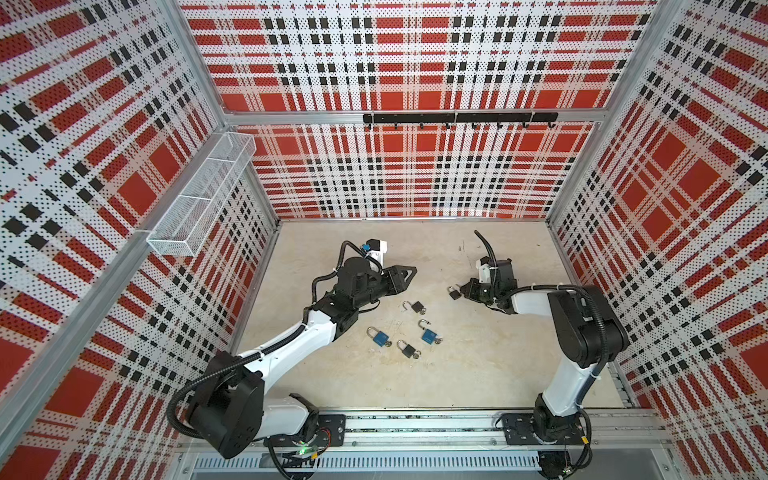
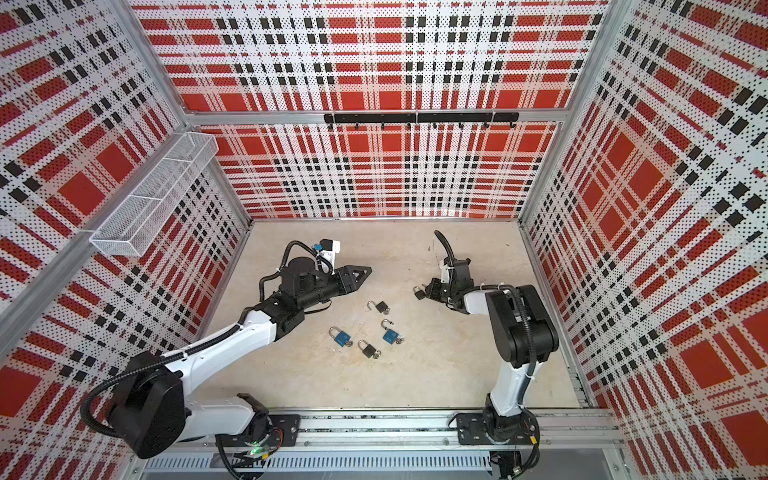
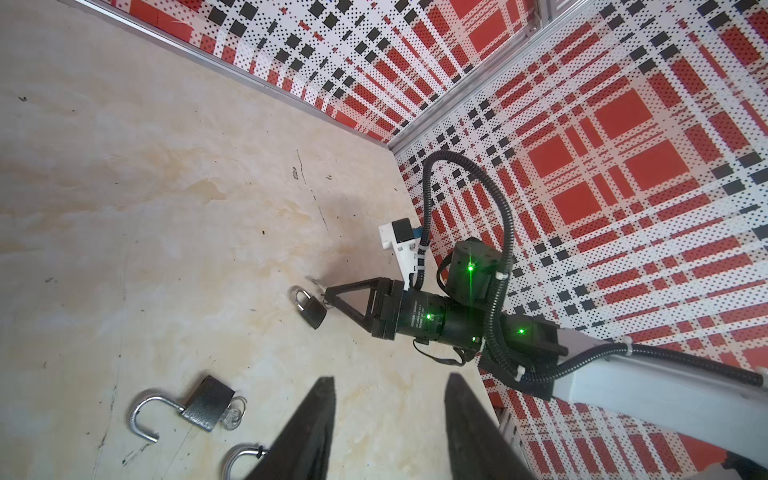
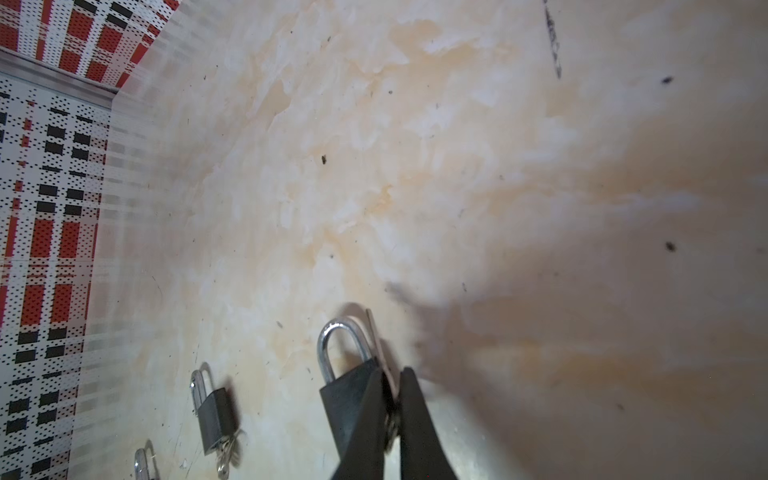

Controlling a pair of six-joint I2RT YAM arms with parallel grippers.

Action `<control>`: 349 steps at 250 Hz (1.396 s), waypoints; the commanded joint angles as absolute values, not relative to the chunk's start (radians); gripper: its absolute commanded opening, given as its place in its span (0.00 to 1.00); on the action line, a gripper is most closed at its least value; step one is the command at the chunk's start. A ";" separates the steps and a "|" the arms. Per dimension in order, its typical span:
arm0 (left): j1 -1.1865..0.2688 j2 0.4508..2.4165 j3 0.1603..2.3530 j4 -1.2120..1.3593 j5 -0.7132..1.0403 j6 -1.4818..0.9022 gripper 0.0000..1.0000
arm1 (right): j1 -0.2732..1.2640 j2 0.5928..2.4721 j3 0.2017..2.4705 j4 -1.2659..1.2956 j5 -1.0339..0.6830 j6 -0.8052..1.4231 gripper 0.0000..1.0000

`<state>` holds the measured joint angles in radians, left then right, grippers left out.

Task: Lock with the key

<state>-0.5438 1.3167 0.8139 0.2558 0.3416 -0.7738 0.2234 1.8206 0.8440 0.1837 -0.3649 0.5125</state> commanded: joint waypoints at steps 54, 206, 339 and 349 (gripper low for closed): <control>-0.538 1.324 0.800 0.305 0.357 -0.788 0.46 | 0.229 1.823 0.873 0.193 -0.356 0.493 0.19; -0.518 1.207 0.779 0.087 0.223 -0.696 0.46 | 0.375 1.455 0.840 -0.073 -0.201 0.341 0.27; -0.438 1.090 0.714 -0.196 0.123 -0.716 0.46 | 0.679 1.366 0.786 -0.196 -0.103 0.197 0.40; -0.436 1.078 0.708 -0.202 0.121 -0.718 0.46 | 0.701 1.378 0.779 -0.192 -0.084 0.187 0.42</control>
<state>-0.4442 1.1282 0.7238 -0.1555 0.1497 -0.7238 0.6472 1.3689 0.7990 -0.1997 -0.1268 0.2474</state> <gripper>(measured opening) 0.459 0.395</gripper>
